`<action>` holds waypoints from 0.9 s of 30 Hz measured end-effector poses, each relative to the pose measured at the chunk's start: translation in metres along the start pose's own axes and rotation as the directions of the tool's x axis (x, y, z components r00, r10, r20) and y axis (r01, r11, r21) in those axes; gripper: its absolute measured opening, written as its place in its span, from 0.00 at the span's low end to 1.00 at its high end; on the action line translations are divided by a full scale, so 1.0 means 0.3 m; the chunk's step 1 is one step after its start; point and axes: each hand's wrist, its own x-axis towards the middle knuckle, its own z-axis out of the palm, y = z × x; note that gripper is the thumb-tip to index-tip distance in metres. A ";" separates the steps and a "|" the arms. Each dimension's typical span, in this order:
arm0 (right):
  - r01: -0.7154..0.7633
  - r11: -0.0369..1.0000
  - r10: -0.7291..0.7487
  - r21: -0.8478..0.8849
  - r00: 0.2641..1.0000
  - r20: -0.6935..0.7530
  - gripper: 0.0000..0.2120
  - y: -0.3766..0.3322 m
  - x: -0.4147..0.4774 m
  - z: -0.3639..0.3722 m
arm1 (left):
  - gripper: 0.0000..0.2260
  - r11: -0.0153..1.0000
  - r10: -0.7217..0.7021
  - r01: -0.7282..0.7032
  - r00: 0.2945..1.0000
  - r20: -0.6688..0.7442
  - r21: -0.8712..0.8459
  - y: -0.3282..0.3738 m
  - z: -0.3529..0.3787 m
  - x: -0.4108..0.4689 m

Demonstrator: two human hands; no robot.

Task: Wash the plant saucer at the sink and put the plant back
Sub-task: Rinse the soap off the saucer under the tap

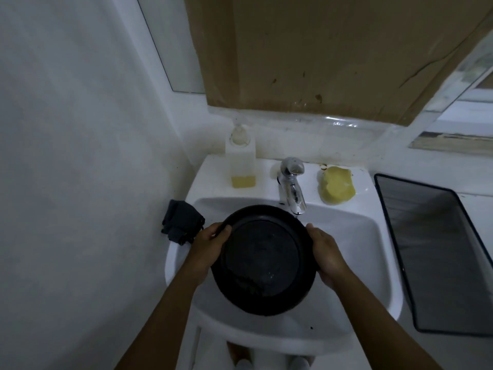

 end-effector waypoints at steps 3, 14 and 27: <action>0.051 0.999 -0.050 0.016 0.998 -0.049 0.19 -0.021 -0.002 -0.025 | 0.07 0.997 -0.016 0.017 1.000 0.013 -0.069 0.008 0.027 -0.006; 0.408 0.816 -0.507 -0.409 0.845 -0.169 0.15 -0.184 -0.071 -0.115 | 0.09 0.993 -0.058 0.063 0.997 0.053 -0.105 -0.007 0.112 -0.005; 0.695 0.220 -0.848 -0.684 0.483 0.217 0.18 -0.340 -0.100 -0.009 | 0.07 0.982 -0.069 0.076 0.997 0.044 -0.172 0.018 0.105 -0.008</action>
